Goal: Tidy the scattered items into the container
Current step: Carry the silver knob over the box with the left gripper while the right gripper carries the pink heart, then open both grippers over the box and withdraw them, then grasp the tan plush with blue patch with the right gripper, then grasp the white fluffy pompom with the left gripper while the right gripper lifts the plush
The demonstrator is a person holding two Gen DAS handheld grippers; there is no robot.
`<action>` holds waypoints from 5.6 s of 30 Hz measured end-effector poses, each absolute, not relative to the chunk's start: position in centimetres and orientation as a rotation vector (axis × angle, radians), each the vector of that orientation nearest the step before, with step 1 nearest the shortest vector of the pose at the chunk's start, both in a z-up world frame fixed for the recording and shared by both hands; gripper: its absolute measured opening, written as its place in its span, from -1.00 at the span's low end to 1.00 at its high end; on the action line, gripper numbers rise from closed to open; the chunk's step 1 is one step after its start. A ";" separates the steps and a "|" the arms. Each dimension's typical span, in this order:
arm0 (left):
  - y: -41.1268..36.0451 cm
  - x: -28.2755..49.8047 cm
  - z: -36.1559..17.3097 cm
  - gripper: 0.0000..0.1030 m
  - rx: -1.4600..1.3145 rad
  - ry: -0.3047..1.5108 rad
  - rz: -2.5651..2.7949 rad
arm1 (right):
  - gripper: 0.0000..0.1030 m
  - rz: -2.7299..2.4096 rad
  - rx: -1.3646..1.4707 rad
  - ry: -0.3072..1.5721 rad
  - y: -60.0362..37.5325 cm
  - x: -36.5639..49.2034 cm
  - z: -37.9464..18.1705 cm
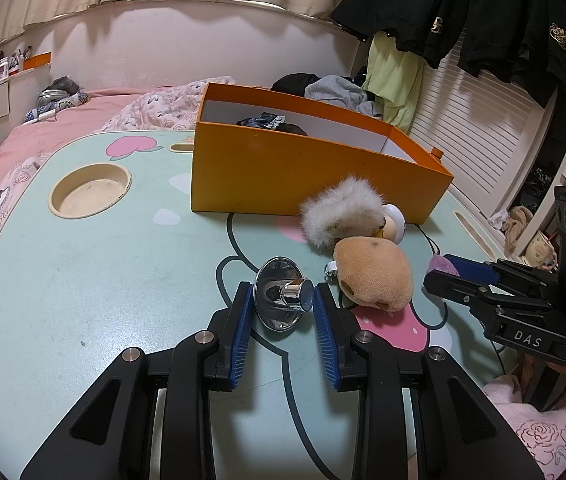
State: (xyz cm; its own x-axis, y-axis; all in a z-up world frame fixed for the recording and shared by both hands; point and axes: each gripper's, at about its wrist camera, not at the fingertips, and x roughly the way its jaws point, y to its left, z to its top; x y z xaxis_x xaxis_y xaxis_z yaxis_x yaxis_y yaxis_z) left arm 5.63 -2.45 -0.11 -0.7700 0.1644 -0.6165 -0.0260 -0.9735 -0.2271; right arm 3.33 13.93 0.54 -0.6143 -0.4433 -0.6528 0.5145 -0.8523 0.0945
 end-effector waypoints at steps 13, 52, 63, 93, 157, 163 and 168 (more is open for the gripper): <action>-2.4 5.6 -0.1 -0.38 -1.021 -0.313 2.846 | -0.27 -2.421 0.942 0.137 13.9 3.3 0.6; -2.3 -10.3 8.0 -0.38 -1.044 -0.150 2.794 | -0.27 -2.423 1.033 -0.056 9.9 -10.8 6.8; -2.9 -9.4 8.4 0.43 -1.012 -0.168 2.840 | 0.21 -2.506 0.932 -0.054 10.7 -10.5 7.9; -3.8 2.7 0.0 0.72 -1.282 -0.041 2.953 | 0.81 -2.533 1.089 0.218 12.8 1.6 0.3; -4.3 3.4 0.5 0.78 -1.178 -0.190 2.932 | -0.55 -2.226 0.862 0.006 13.0 1.9 3.0; -3.9 2.2 2.2 0.78 -1.089 -0.181 2.854 | -0.55 -2.316 0.860 -0.124 16.7 1.9 3.1; -1.4 -0.4 3.7 0.78 -1.060 0.086 2.827 | -0.55 -2.331 0.877 -0.134 17.1 1.9 2.8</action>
State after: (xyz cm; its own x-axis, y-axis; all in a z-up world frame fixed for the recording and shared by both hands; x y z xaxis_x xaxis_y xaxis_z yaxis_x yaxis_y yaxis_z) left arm -0.38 -1.39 3.66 -0.7471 0.0931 -0.6582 -0.1329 -0.9911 0.0107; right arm 1.87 17.14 2.76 -0.5750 -0.5980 -0.5584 0.5299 -0.7922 0.3027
